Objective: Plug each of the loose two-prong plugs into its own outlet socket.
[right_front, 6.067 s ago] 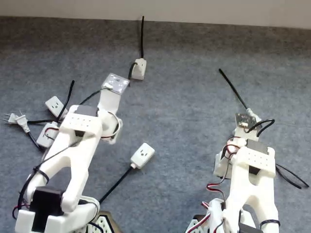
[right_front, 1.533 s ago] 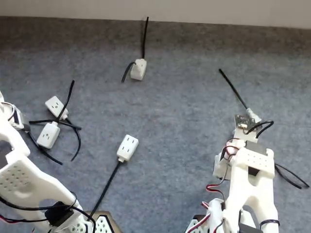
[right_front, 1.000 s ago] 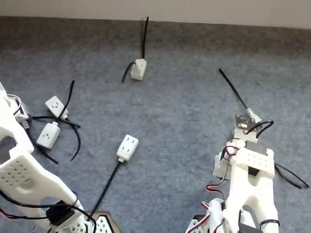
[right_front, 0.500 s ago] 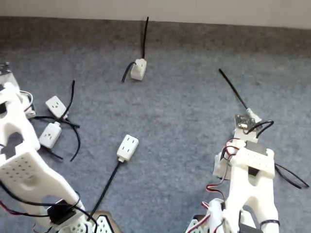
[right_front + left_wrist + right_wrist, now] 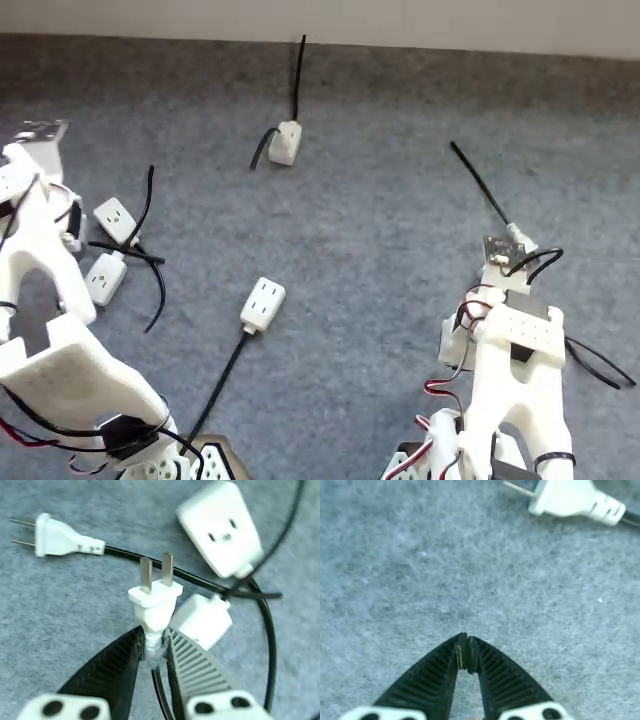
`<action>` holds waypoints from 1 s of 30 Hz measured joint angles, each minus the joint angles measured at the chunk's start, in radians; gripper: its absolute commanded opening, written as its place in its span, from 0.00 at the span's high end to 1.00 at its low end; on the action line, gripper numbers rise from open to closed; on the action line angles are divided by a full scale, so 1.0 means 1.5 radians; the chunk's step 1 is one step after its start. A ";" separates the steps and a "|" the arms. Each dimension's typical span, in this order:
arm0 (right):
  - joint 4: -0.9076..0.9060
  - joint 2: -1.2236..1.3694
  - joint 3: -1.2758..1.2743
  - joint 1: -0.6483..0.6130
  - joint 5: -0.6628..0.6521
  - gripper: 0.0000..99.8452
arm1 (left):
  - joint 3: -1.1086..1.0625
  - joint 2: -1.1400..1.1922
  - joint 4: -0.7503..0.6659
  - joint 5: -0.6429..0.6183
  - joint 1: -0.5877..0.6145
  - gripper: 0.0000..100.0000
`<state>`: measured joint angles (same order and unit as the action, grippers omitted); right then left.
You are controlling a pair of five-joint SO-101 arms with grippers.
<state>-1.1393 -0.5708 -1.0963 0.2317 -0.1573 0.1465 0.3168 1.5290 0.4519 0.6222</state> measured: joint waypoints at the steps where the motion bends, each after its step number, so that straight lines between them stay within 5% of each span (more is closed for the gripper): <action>1: 0.000 0.000 0.000 0.000 0.000 0.99 | 0.000 -0.008 0.026 0.023 -0.012 0.99; 7: 0.000 0.000 0.000 0.000 0.000 0.99 | -0.037 -0.024 0.138 0.134 -0.077 0.99; 20: 0.000 0.000 0.000 0.000 0.000 0.99 | -0.365 -0.205 0.141 0.272 -0.195 0.99; 30: 0.000 0.000 0.000 0.000 0.000 0.99 | -0.585 -0.251 -0.037 0.447 -0.200 0.99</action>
<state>-1.1393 -0.5708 -1.0963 0.2317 -0.1573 -0.7311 -0.0591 1.4737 1.1224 0.3214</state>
